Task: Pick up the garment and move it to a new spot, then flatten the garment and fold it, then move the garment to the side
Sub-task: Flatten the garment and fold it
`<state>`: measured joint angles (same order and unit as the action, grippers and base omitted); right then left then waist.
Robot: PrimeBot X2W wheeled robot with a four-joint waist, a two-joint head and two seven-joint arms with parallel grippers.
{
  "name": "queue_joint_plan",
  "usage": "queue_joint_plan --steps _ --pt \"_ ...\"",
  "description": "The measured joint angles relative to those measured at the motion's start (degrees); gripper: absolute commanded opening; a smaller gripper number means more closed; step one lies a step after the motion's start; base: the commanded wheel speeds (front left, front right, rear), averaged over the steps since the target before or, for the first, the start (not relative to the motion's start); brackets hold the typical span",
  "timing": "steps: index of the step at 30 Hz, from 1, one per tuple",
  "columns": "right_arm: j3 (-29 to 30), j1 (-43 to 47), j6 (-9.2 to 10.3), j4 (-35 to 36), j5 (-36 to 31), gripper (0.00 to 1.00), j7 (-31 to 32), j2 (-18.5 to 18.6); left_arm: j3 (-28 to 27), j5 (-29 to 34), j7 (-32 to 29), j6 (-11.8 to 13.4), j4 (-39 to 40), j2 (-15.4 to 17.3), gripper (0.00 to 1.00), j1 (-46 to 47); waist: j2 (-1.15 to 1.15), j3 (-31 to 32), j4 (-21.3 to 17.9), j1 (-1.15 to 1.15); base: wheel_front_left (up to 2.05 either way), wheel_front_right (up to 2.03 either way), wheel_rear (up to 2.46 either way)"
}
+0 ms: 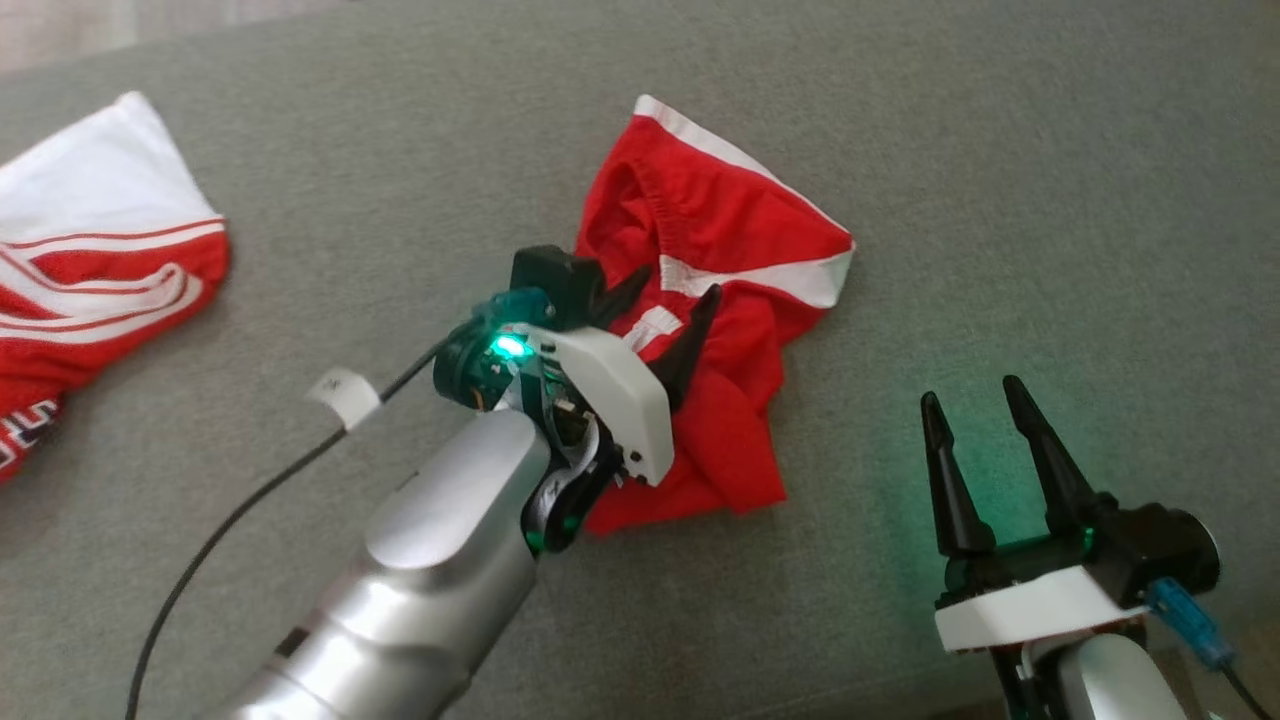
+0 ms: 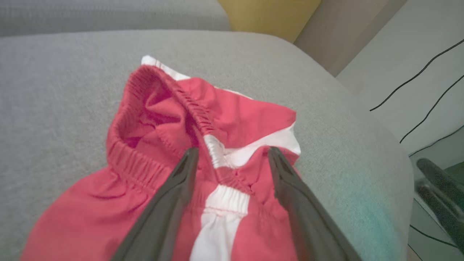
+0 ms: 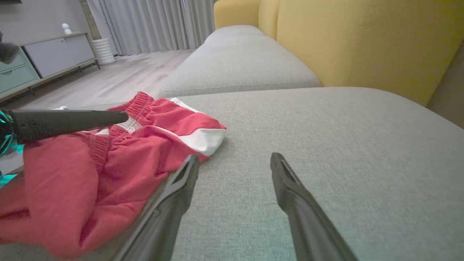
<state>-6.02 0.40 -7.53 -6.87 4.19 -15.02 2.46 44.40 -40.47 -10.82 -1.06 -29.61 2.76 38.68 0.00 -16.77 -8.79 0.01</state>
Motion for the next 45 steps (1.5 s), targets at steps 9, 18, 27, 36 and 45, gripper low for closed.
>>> queue_joint_plan --steps 9,18,27,36,45 --pt "-0.34 -0.23 0.00 -0.16 0.87 1.00 0.00 0.00 0.85 -3.76 -1.31 0.51 -3.08 0.00 1.00 2.93 0.00 -1.41 -1.43 -0.01 0.00 0.00 0.00" --pt "-0.75 -1.86 -0.01 -0.56 1.37 1.00 0.00 0.00 3.04 -4.50 -3.27 -1.51 -5.97 0.08 0.00 4.49 0.00 0.01 -2.67 -0.01 0.00 0.00 0.00" --pt "-2.13 -1.48 0.00 -1.32 4.15 1.00 0.00 0.02 3.33 -9.49 -7.40 -4.74 -3.48 0.07 0.00 11.13 0.00 5.00 -5.18 -0.01 0.00 0.00 0.00" --pt "-2.25 3.03 0.00 -1.64 4.20 1.00 0.00 0.03 -0.11 -19.50 -14.23 -5.75 6.88 0.15 0.00 20.33 0.00 12.20 -5.23 -0.03 0.00 0.00 0.00" --pt "1.01 3.43 -0.01 -0.66 3.30 1.00 0.00 0.05 4.09 -21.38 -12.81 -4.16 13.38 11.09 0.00 -7.16 0.00 12.28 0.86 -0.01 0.00 0.00 0.00"
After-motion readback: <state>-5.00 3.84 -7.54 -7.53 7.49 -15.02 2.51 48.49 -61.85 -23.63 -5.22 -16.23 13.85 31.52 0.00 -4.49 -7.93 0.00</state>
